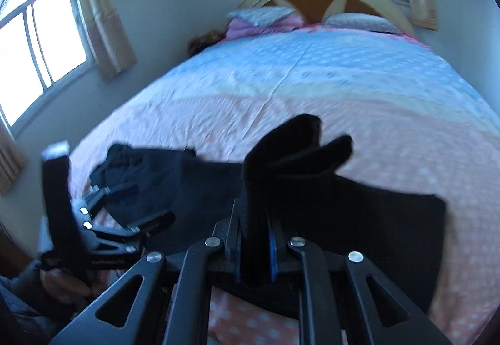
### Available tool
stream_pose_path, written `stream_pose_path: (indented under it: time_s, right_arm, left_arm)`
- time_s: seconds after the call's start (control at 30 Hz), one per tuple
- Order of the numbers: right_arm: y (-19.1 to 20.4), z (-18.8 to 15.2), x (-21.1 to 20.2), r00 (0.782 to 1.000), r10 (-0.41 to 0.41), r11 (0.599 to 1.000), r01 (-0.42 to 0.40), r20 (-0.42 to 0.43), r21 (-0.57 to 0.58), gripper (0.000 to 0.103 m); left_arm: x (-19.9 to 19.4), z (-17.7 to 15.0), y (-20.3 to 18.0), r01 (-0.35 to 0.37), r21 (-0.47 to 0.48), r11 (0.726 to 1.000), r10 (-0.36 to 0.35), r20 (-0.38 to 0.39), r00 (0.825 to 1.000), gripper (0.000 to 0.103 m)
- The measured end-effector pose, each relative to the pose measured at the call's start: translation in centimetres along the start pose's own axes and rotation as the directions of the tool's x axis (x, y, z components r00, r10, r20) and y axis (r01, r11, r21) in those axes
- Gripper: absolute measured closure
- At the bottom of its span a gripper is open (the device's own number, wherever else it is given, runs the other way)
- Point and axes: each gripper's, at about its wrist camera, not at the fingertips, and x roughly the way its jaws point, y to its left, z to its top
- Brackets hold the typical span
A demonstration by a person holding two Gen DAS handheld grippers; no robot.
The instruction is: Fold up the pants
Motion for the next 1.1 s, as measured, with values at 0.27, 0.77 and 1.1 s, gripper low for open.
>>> stream_pose_path:
  time_s: [0.27,0.77,1.1]
  right_arm:
    - [2.4,-2.9,4.3,0.999,0.044,0.998,-0.044,0.012,0.044,0.036]
    - [-2.0,0.3,4.4,0.990,0.119,0.977,-0.130,0.072,0.167,0.089]
    - [-2.8,0.4,4.9,0.957,0.251,0.936,-0.279,0.147,0.216,0.089]
  left_arm:
    - [0.6,-0.3,2.4,-0.011,-0.038,0.999,0.010,-0.014,1.000,0.000]
    - [0.6,0.0,0.1,-0.005,0.058,0.998,0.004,0.009,1.000,0.000]
    - [-1.0,1.3,-1.7,-0.008,0.151,0.988,-0.002,0.070,0.998,0.000]
